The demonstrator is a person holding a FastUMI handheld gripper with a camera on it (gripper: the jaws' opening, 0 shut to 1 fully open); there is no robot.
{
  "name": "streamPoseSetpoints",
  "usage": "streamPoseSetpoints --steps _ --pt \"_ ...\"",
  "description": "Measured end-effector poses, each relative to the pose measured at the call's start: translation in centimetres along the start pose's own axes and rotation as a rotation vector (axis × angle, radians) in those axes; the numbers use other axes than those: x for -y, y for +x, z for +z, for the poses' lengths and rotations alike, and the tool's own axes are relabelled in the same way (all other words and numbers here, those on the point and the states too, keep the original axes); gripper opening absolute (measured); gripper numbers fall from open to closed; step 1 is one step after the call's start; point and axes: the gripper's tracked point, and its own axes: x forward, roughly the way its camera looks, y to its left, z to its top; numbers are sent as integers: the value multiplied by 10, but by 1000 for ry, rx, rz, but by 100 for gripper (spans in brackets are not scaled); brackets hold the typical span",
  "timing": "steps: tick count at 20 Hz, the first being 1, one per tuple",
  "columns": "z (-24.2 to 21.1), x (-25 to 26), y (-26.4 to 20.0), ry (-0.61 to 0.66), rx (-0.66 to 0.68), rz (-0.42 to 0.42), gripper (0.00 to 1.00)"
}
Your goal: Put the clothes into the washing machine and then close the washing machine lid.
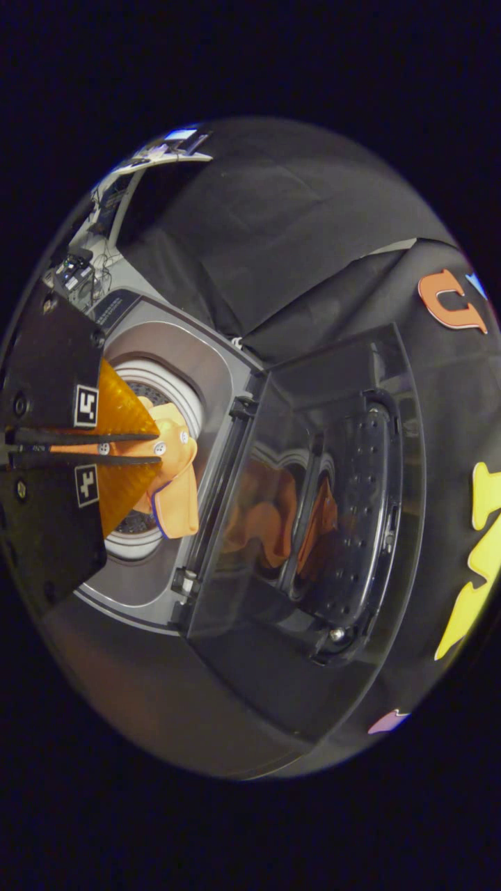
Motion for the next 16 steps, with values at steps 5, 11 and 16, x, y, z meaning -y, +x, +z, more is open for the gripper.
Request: streamPoseSetpoints --steps 5,11,16 --pt "-35 8 15 98 -122 -29 100" --pt "-8 1 -8 74 -41 -32 99" --pt "57 -13 -69 30 108 -10 99"
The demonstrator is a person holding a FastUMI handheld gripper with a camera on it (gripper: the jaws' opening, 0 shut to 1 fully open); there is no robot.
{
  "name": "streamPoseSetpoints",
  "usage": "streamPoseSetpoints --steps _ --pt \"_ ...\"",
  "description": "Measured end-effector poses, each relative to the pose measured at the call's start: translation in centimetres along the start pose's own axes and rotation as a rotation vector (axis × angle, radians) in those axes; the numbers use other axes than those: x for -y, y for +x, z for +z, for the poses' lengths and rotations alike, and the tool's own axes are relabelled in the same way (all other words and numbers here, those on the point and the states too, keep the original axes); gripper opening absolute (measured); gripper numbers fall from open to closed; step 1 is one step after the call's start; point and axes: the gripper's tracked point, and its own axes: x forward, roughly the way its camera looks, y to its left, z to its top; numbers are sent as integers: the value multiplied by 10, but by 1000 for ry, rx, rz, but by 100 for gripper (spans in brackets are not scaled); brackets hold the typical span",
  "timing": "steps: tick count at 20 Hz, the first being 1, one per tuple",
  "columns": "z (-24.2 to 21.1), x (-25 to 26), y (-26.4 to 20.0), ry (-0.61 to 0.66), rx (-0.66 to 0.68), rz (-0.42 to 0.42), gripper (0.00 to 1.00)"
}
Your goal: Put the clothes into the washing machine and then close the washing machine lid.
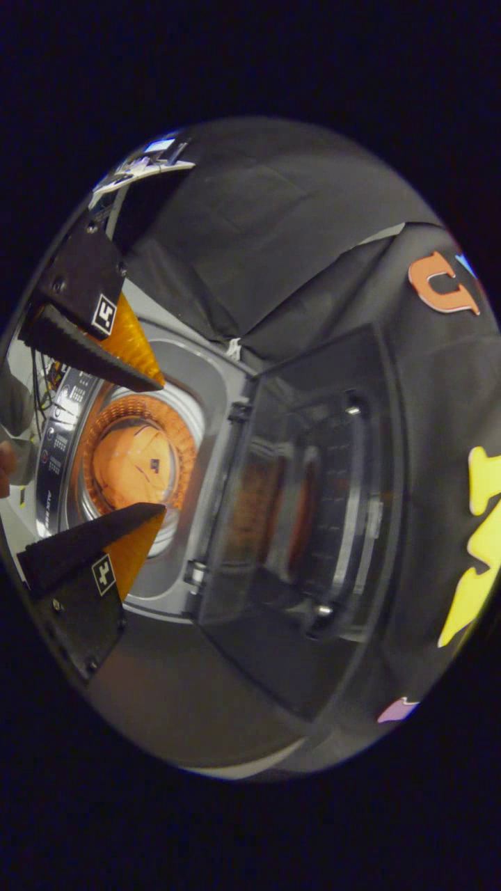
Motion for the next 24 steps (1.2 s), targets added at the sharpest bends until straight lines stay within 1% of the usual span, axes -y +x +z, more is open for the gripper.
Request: streamPoseSetpoints --steps 4,7,10,15,17,21,24 --pt "61 -3 -41 16 99 22 99" --pt "101 1 -65 25 154 12 99" --pt "134 8 -79 37 201 -2 99" --pt "161 21 -76 65 237 -32 99" --pt "172 29 -61 79 235 -52 99" --pt "187 36 -28 155 239 -40 99" --pt "185 50 1 210 209 -100 99"
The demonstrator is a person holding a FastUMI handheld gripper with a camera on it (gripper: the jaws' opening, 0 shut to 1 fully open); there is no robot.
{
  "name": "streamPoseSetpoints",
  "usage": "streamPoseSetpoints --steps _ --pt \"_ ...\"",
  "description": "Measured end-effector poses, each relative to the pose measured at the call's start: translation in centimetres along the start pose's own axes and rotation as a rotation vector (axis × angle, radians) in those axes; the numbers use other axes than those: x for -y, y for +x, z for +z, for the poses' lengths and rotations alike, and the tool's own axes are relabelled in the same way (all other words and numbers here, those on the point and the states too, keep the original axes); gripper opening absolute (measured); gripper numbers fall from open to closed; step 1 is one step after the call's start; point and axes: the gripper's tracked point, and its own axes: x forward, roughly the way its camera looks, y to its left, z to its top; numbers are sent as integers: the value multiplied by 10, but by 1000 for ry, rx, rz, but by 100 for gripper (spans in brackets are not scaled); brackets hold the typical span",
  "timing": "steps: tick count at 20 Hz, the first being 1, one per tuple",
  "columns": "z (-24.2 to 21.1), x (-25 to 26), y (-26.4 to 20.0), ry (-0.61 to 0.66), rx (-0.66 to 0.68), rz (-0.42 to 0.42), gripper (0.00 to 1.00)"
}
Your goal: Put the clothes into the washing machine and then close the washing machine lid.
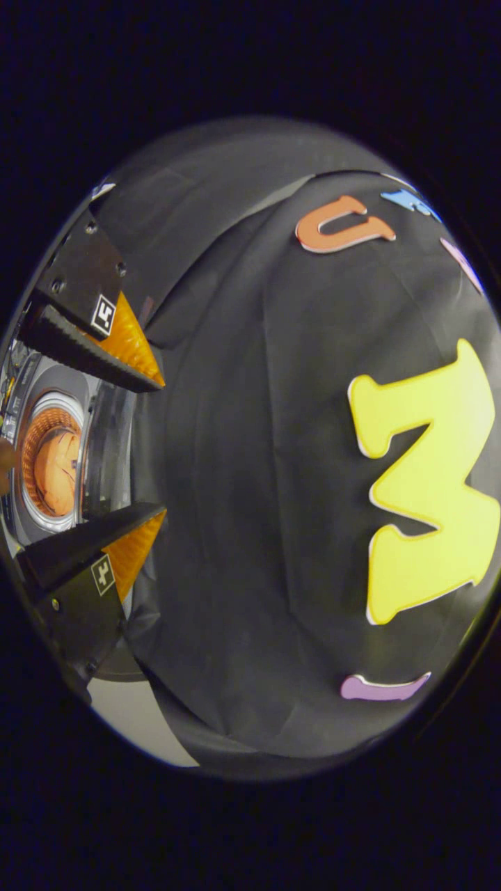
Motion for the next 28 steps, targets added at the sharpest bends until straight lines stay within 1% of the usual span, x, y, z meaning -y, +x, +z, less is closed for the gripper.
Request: streamPoseSetpoints --steps 4,6,7,8,10,14,17,19,23,28 --pt "-10 6 21 -28 4 -55 99" --pt "-15 8 27 -31 -9 -64 99" --pt "-20 9 30 -12 -21 -66 99" --pt "-18 8 30 10 -2 -62 99" --pt "-20 11 35 -16 21 -64 98" --pt "-20 9 32 -31 85 -61 99" --pt "-19 9 29 -50 159 -52 99" --pt "-18 8 27 -62 219 -45 99" --pt "-29 5 10 -97 350 -33 99" --pt "-39 4 0 -103 399 -36 99"
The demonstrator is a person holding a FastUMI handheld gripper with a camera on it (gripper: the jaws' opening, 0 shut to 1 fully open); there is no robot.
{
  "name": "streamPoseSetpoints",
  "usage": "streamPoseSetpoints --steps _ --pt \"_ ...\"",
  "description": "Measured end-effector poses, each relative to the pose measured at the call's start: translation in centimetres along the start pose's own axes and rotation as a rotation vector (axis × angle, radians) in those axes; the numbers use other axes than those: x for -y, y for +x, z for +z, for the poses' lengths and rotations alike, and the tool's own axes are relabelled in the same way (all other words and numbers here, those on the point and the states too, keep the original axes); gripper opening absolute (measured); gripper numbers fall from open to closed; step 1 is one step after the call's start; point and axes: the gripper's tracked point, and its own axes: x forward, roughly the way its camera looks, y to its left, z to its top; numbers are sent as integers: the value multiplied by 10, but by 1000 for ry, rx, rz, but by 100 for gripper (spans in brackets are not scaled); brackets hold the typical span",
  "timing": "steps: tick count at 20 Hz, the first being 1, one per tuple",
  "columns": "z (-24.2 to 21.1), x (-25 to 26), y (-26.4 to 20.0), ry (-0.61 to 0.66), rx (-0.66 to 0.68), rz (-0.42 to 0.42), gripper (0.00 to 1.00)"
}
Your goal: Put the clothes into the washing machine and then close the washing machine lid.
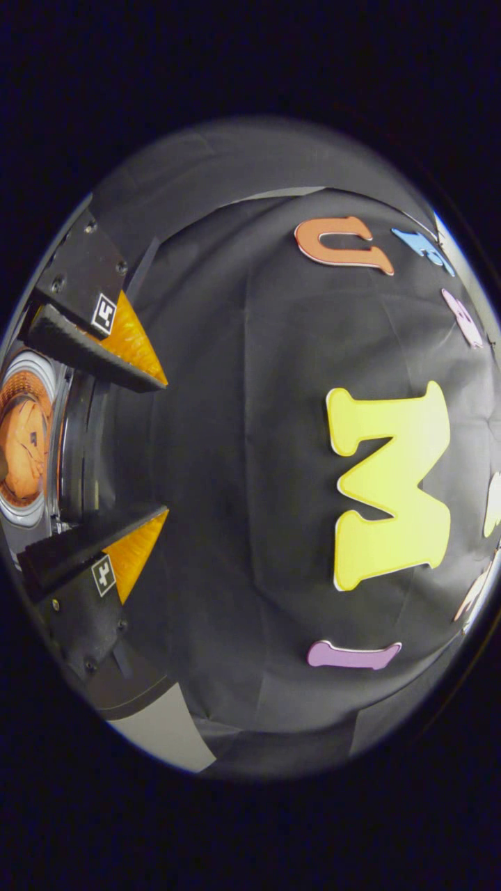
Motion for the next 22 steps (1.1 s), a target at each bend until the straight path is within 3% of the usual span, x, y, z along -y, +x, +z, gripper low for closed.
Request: streamPoseSetpoints --steps 22 --pt "-26 -7 -43 -17 123 -2 99"
